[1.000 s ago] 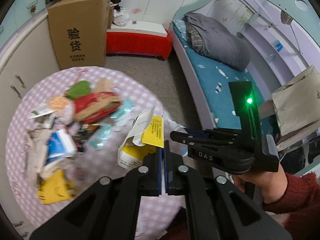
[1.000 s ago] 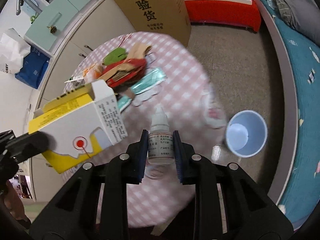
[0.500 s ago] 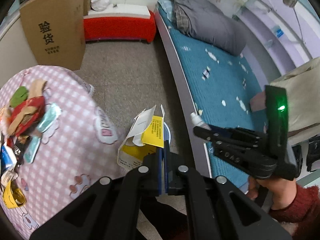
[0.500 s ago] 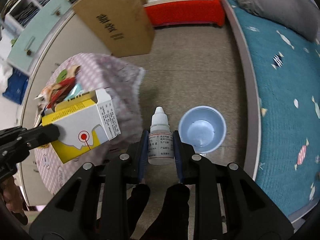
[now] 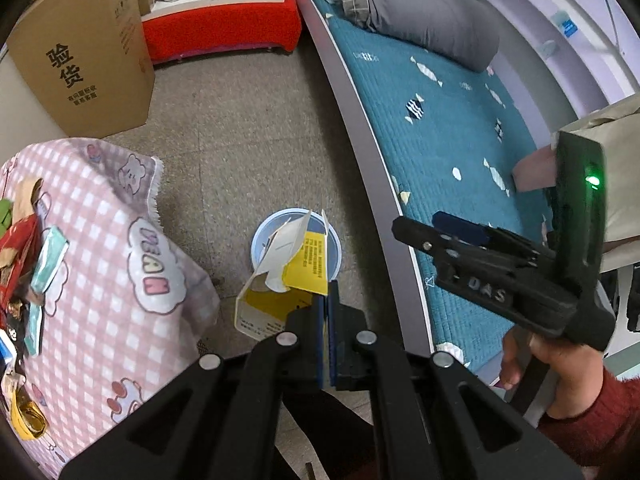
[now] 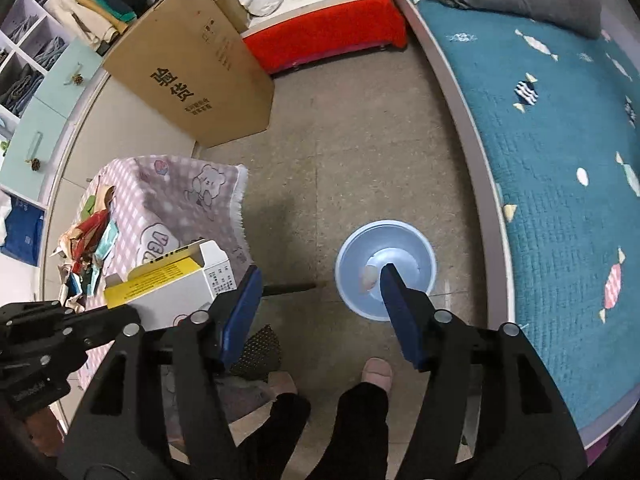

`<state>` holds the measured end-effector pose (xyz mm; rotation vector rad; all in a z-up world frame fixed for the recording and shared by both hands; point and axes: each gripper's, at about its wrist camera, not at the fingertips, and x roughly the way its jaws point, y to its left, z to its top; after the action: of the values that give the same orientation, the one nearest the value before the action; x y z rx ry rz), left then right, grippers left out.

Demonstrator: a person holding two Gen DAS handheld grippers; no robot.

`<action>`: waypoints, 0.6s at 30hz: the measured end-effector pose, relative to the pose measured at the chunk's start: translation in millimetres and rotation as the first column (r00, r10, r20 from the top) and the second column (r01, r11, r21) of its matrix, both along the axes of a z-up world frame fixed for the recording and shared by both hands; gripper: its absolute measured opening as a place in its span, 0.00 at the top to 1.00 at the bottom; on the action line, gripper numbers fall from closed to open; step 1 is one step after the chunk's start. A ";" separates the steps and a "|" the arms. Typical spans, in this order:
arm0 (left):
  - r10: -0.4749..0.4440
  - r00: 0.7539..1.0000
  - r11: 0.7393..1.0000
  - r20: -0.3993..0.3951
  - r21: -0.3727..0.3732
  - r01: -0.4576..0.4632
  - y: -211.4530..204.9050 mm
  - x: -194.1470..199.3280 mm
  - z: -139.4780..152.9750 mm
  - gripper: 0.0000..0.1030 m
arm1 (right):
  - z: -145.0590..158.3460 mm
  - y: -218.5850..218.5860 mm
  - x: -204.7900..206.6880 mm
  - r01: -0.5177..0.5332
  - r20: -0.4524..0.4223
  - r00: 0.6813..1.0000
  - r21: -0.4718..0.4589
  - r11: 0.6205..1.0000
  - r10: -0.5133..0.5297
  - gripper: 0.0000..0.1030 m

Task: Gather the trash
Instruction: 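Carry both items over the blue bucket and open both tools to drop them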

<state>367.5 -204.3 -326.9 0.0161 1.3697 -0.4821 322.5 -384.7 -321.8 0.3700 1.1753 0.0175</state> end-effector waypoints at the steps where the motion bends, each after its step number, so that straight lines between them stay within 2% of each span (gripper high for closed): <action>1: -0.003 1.000 1.000 -0.002 0.001 0.003 -2.5 1.1 -0.4 0.98 | 1.1 -1.6 -2.0 0.001 0.001 1.000 -0.002 1.000 -0.001 0.41; 11: -0.069 0.997 0.997 -0.032 0.021 0.070 -42.8 14.6 -15.9 0.98 | 8.6 -19.8 -21.3 0.050 0.016 0.999 -0.053 0.997 -0.049 0.36; 18: -0.118 0.992 0.992 -0.037 0.029 0.119 -71.9 30.5 -15.8 0.98 | 20.0 -47.6 -22.9 0.127 0.050 0.991 -0.057 0.990 -0.124 0.31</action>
<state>398.0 -276.2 -342.8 0.1150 1.4164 -0.5628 299.5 -432.3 -301.8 0.3881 1.1026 -0.1177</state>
